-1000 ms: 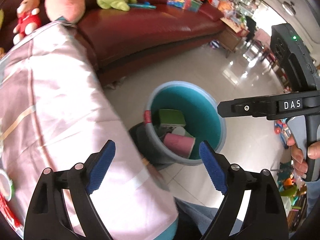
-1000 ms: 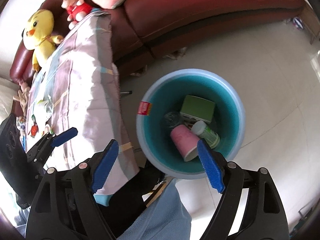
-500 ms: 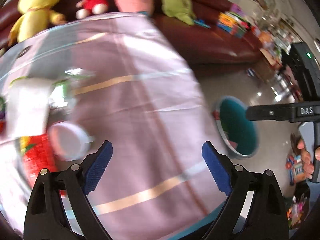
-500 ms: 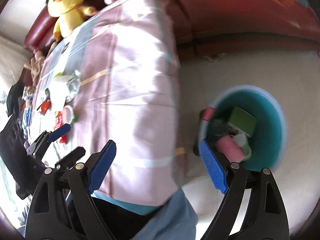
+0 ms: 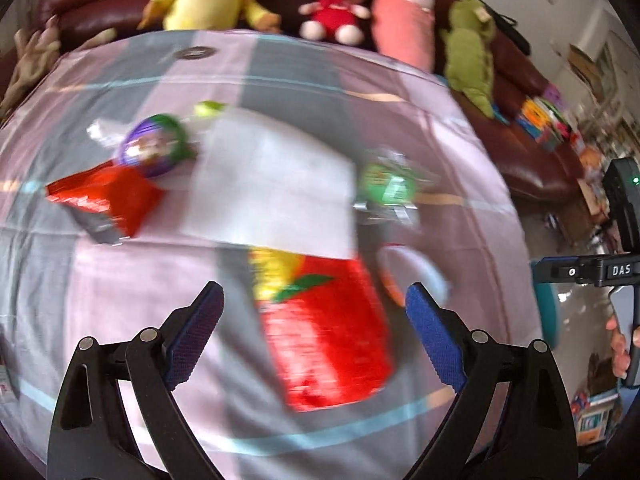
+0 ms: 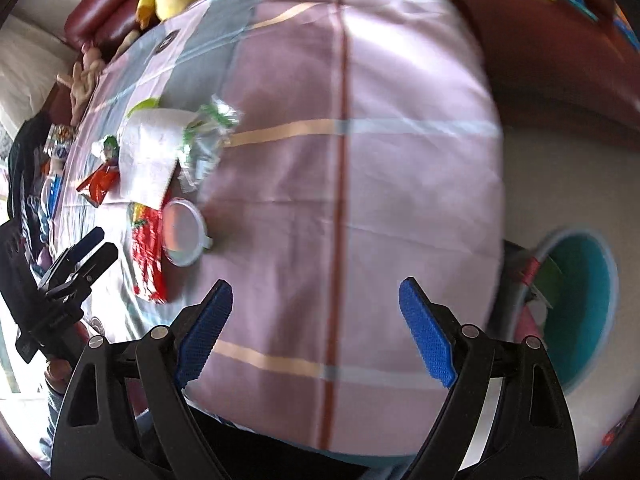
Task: Collect trash
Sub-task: 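Return to the table and grasp the clear plastic lid with the right tool, then grasp the purple Happy Egg toy capsule with the left tool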
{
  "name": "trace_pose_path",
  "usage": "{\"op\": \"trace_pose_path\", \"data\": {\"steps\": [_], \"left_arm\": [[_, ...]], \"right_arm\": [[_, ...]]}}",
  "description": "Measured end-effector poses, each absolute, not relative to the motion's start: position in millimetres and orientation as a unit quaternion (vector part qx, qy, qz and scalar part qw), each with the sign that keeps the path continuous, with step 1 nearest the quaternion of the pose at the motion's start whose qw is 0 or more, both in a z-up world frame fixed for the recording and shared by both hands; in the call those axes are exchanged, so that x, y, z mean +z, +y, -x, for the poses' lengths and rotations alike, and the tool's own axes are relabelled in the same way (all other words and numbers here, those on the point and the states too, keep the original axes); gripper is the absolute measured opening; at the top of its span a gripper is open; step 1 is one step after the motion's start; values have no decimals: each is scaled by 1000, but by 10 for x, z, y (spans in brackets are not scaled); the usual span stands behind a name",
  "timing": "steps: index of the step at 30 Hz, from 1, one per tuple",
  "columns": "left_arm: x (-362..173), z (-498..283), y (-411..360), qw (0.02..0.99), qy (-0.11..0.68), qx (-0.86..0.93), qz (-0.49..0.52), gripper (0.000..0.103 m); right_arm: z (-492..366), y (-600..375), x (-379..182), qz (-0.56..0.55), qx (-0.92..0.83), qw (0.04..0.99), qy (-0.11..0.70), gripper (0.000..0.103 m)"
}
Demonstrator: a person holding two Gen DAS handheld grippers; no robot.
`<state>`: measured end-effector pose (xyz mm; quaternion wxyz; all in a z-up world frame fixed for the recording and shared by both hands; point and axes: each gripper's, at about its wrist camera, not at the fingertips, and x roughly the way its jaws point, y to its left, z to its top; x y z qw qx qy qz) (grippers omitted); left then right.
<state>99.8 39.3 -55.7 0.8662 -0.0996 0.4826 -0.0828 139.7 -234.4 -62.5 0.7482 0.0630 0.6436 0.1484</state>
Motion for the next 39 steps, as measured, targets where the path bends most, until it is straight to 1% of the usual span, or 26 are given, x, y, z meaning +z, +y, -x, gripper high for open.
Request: {"op": "trace_pose_path", "data": {"steps": [4,7,14,28,29,30,31,35,39], "left_arm": [[-634,-934,691,863,487,-69,110,92],[-703,-887,792,857,496,-68,120,93],[-721,-854,921,861,490,-60,124,93],[-636,-860,1139,867,480,-44,130,93],[-619,-851,1165,868,478,-41,129,93],[-607,-848,1190,869,477,-39,129,93],[-588,-842,1236,870,475,-36,130,93],[-519,-879,1371,874,470,-30,122,93],[-400,-1034,1476,883,461,-28,81,93]], "right_arm": [[-1512,-1955,-679,-49,169,740,649,82],[-1548,-1703,-731,-34,183,733,654,81],[-1595,-1170,-919,-1,208,720,662,81],[-1610,-931,-1102,29,209,716,665,81],[-1607,-918,-1129,35,207,718,664,80],[-1604,-908,-1154,38,207,717,664,70],[-1595,-891,-1189,43,209,713,668,58],[-1564,-830,-1104,39,227,713,662,57],[-1613,-714,-846,30,247,720,648,57]]}}
